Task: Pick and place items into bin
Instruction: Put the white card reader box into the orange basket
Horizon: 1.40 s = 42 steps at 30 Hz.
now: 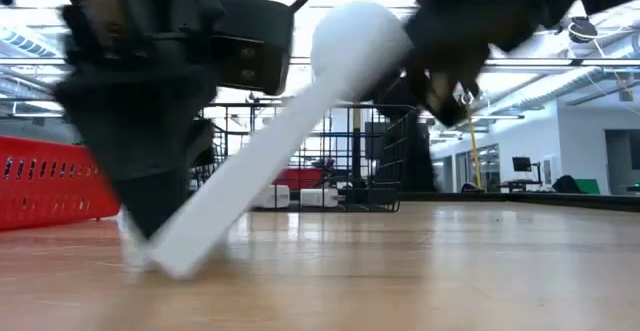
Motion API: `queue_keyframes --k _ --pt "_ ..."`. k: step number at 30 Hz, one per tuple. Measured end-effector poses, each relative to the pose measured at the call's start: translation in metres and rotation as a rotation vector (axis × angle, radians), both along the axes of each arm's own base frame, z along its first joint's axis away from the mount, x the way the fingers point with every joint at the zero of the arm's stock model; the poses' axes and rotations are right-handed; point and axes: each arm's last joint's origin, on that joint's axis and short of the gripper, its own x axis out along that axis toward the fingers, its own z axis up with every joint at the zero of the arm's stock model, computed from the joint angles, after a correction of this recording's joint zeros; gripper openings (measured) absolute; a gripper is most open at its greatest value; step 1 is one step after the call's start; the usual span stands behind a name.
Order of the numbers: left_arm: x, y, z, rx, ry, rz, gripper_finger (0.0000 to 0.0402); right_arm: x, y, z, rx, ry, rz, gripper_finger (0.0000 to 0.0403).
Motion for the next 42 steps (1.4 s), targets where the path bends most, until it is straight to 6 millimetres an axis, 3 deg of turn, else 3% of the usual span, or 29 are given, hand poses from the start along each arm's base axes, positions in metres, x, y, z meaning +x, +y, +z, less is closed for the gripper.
queue_keyframes --k 9,42 --pt "0.01 0.001 0.003 -0.001 -0.106 0.035 0.0024 0.0 0.0 0.0 -0.014 -0.004 -0.014 0.0" --pt "0.012 0.003 0.006 0.031 -0.147 0.096 0.0024 0.001 -0.003 -0.002 -0.065 -0.045 -0.049 0.0"
